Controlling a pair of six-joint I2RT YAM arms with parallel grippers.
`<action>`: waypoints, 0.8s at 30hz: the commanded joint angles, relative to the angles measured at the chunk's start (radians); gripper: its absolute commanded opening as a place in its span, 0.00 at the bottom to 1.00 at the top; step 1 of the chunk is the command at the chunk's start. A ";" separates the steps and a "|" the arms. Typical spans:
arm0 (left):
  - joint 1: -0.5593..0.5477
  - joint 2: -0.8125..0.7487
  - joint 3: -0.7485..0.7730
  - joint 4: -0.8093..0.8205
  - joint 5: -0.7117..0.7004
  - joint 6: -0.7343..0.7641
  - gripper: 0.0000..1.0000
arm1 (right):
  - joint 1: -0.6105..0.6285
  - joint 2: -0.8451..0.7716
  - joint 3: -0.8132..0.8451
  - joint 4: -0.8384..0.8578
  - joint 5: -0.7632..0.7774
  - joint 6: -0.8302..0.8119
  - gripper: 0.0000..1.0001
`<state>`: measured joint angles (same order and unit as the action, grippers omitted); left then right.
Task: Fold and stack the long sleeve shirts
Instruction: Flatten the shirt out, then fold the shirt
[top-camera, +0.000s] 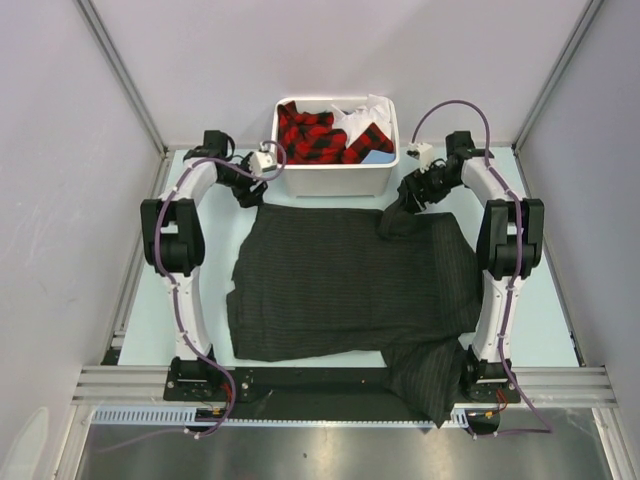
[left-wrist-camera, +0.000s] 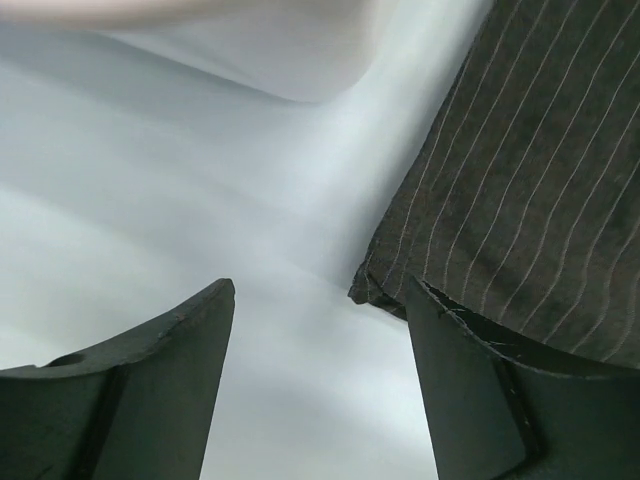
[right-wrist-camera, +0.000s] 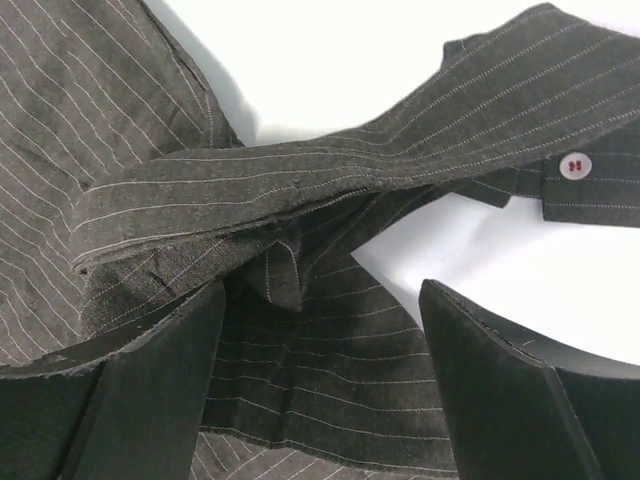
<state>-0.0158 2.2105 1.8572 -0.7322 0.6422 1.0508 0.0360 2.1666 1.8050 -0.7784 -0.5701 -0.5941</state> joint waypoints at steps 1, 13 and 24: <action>-0.021 0.025 0.034 -0.072 0.016 0.222 0.75 | 0.027 -0.001 0.063 -0.022 -0.008 0.011 0.83; -0.042 0.029 0.017 -0.093 0.025 0.343 0.69 | -0.028 -0.051 0.135 -0.159 -0.030 0.045 0.84; -0.070 0.077 0.069 -0.131 -0.012 0.420 0.58 | -0.005 -0.002 0.268 -0.363 -0.116 0.019 0.85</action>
<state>-0.0738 2.2673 1.8759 -0.8276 0.6098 1.4017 -0.0341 2.1677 2.0914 -1.0538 -0.6468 -0.5659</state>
